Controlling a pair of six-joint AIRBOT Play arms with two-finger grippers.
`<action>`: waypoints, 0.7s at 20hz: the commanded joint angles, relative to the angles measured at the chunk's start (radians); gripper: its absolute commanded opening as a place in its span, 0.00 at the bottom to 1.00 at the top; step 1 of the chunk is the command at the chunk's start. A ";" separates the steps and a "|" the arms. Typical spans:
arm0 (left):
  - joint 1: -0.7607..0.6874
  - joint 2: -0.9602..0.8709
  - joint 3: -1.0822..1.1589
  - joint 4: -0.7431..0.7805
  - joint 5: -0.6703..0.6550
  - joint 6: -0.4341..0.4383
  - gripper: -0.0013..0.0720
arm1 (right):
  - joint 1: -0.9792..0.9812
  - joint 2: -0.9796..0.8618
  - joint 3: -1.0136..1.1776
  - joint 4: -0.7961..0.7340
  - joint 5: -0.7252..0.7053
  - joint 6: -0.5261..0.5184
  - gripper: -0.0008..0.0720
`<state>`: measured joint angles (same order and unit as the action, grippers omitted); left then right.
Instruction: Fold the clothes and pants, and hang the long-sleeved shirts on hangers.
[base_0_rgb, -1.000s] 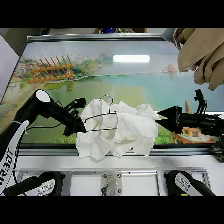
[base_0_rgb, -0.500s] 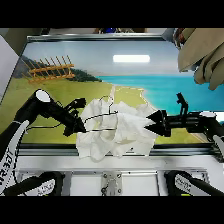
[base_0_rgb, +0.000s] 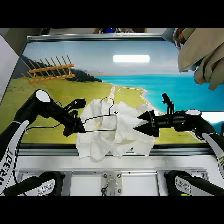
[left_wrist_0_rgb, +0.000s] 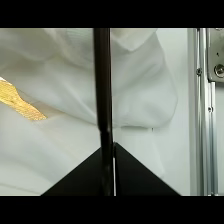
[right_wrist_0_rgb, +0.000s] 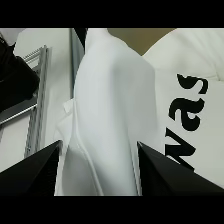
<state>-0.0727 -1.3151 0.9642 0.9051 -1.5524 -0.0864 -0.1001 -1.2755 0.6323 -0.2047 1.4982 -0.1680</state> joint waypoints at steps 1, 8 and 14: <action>0.000 0.001 0.000 -0.010 0.001 0.000 0.04 | 0.020 -0.003 0.000 0.006 -0.018 0.003 0.72; 0.000 0.001 0.000 -0.009 0.000 0.000 0.04 | 0.018 -0.003 0.000 0.001 -0.022 0.003 0.72; 0.000 0.001 0.000 -0.008 0.000 0.000 0.04 | 0.018 -0.003 0.000 0.008 -0.021 0.003 0.72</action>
<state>-0.0731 -1.3151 0.9642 0.8951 -1.5520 -0.0864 -0.0822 -1.2781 0.6323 -0.2001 1.4773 -0.1650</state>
